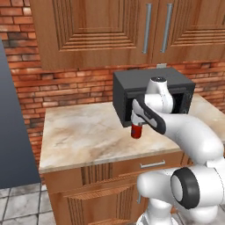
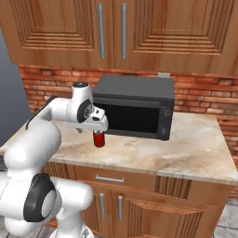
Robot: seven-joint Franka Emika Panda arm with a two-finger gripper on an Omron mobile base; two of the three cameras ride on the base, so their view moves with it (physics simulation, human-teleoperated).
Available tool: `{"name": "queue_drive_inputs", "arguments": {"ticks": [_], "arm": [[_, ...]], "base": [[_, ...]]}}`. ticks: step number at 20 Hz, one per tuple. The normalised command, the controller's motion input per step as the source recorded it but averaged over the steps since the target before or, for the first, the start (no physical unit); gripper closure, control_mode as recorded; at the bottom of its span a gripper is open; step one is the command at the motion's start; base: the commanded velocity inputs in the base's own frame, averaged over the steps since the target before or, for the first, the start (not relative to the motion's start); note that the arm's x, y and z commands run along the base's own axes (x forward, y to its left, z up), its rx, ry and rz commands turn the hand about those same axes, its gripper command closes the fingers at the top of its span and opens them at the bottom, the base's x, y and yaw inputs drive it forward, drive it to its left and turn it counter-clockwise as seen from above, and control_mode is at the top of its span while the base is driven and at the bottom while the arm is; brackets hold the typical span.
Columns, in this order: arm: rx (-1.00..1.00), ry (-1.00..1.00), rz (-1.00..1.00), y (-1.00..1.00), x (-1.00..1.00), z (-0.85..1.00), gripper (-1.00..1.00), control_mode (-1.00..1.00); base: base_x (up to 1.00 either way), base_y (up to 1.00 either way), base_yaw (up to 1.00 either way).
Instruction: Four empty soda cans are scattered around the kitchen. Gather all the cans and cluster them next to the stove for recycling.
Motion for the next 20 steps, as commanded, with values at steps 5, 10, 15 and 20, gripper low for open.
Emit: {"name": "queue_drive_inputs", "arguments": {"ticks": [5, 10, 15, 20], "arm": [[-0.01, 0.01, 0.0, 0.03, 0.23, -0.19, -1.0, -1.0], [0.0, 0.0, 0.0, 0.01, 0.21, -0.19, -1.0, -1.0], [0.0, 0.0, 0.0, 0.01, 0.21, -0.19, -1.0, -1.0], [0.0, 0.0, 0.0, 0.02, 0.21, -0.14, -1.0, -1.0]], "base": [[0.0, 0.0, 0.0], [0.0, 0.0, 0.0], [0.0, 0.0, 0.0], [0.0, 0.0, 0.0]]}}
